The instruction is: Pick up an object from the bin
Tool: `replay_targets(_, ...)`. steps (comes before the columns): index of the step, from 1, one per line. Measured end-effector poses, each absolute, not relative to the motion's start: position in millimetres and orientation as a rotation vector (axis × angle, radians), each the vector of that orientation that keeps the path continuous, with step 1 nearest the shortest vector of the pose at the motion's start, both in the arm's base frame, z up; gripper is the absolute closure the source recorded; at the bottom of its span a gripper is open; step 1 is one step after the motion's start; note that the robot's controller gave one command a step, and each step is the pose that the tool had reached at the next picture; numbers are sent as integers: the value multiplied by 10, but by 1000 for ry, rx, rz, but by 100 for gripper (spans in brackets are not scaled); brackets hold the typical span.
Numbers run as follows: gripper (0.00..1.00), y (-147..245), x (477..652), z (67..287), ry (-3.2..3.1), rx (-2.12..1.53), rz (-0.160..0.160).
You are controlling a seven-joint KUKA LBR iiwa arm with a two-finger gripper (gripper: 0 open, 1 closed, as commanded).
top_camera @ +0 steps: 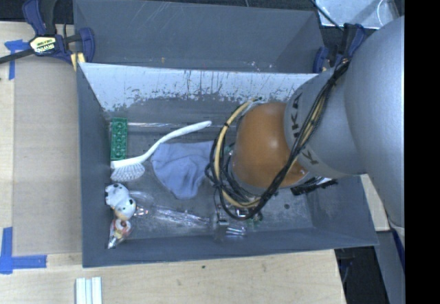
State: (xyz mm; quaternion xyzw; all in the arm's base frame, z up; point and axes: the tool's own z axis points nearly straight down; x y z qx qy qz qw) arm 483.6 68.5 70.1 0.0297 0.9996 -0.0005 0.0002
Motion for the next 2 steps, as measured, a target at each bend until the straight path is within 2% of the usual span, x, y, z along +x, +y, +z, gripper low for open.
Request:
replay_targets(1, 0, 845, 5039, 1238, 3097, -388, -11)
replay_targets(2, 0, 1482, 4812, 992, 3145, 28, 3)
